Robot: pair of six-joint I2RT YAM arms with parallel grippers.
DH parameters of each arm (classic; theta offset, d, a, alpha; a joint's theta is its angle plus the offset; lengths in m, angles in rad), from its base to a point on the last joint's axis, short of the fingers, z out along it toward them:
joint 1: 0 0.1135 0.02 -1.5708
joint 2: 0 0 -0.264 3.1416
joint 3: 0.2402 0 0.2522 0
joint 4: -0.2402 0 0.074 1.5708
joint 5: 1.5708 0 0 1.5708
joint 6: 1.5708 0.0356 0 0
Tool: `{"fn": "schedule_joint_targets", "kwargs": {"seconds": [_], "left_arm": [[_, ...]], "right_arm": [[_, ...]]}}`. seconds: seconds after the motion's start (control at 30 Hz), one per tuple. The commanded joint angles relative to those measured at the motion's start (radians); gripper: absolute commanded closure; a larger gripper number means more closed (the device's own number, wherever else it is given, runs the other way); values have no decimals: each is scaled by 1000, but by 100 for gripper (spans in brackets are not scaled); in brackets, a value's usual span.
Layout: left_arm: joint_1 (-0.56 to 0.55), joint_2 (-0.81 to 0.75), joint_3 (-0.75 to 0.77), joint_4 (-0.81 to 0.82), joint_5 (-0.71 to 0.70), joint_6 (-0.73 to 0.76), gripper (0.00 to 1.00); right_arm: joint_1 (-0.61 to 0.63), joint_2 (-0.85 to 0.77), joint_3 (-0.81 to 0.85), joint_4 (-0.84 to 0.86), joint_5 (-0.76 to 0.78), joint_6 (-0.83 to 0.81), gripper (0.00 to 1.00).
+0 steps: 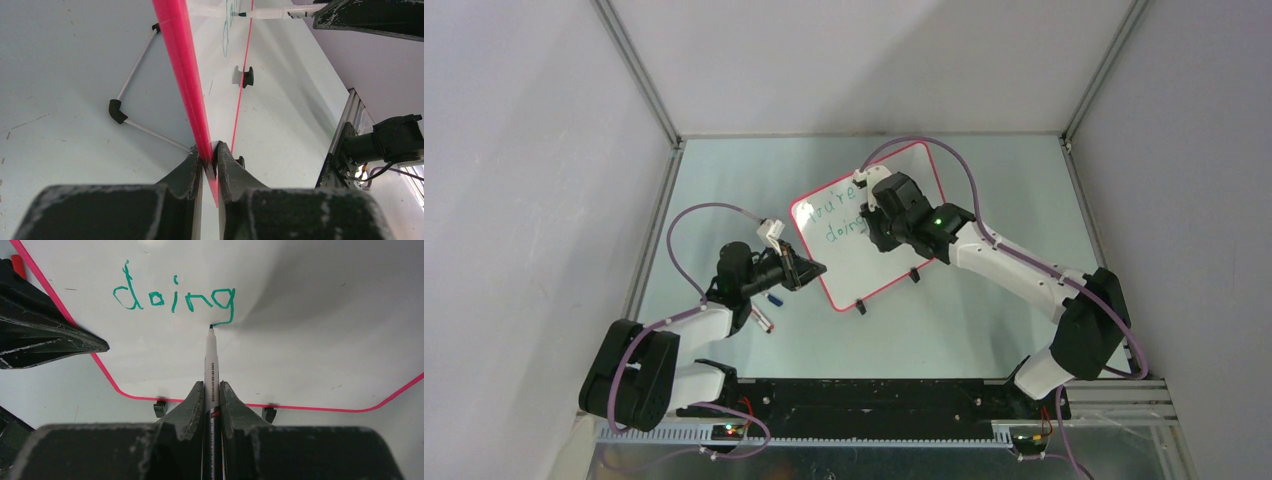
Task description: Write a sentence on the whiteboard
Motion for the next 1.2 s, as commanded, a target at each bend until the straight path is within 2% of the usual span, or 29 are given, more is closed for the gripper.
{"fn": "schedule_joint_targets", "kwargs": {"seconds": [0.0, 0.3, 0.7, 1.17], "left_arm": [[-5, -1, 9, -76, -73, 97, 93], [-5, 0, 10, -80, -76, 99, 93], [-6, 1, 9, -79, -75, 97, 91], [-5, -2, 8, -74, -82, 100, 87]], "right_arm": [[5, -30, 11, 46, 3, -6, 100], [3, -105, 0, 58, 2, -22, 100], [-14, -202, -122, 146, 36, -8, 100], [-31, -235, -162, 167, 14, -6, 100]]}}
